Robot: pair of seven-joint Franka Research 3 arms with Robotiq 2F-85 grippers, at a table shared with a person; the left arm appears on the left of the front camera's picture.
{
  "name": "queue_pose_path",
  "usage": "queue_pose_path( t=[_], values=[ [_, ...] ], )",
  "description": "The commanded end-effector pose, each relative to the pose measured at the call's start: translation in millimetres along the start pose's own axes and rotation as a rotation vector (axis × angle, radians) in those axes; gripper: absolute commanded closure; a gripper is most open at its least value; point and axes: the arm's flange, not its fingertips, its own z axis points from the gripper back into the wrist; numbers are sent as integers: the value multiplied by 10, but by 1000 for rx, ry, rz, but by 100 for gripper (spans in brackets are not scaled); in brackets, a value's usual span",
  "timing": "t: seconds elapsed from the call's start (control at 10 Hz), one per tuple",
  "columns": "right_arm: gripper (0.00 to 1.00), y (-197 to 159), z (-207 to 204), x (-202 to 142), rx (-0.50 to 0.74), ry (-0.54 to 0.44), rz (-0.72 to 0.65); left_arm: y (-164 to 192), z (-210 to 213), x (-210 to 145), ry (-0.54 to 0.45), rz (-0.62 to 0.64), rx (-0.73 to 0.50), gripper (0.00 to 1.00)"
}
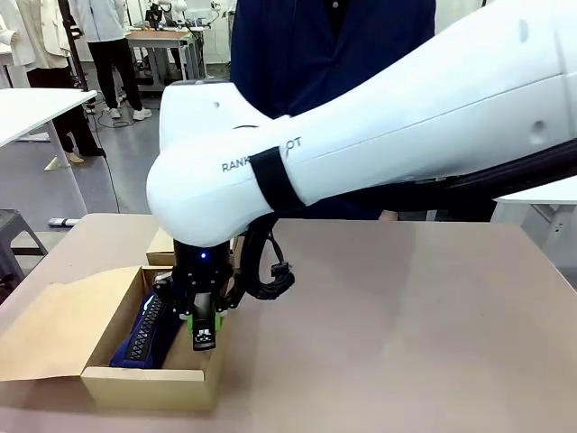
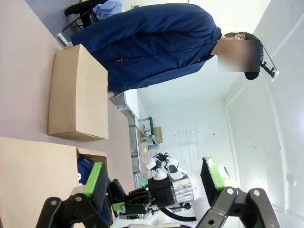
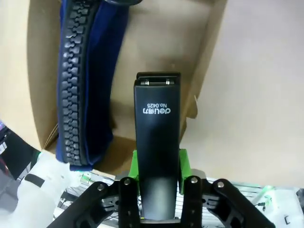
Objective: Place items inside the box.
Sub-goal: Pick up a Pencil pouch or Stapler and place it inside the Mailer Box closest to the robot.
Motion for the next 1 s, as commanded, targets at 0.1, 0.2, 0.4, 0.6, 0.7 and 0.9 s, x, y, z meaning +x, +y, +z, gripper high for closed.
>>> queue_pose_path(
  t=[0.1, 0.2, 0.4, 0.6, 0.7, 0.9],
  values=[
    [64, 175, 66, 106, -14, 1, -18, -12, 0, -13, 3, -22, -15, 0],
    [64, 158, 64, 118, -16, 5, -30, -12, 0, -13, 3, -22, -15, 0],
    [64, 141, 57, 120, -19, 13, -35, -12, 0, -13, 3, -22, -15, 0],
    [64, 138, 60, 127, -25, 14, -27, -12, 0, -13, 3, -22, -15, 0],
    [30, 131, 60, 133, -23, 14, -25, -12, 0, -13, 3, -22, -15, 0],
    [0, 127, 77, 136, -16, 4, -18, -12, 0, -13, 3, -22, -15, 0]
  ],
)
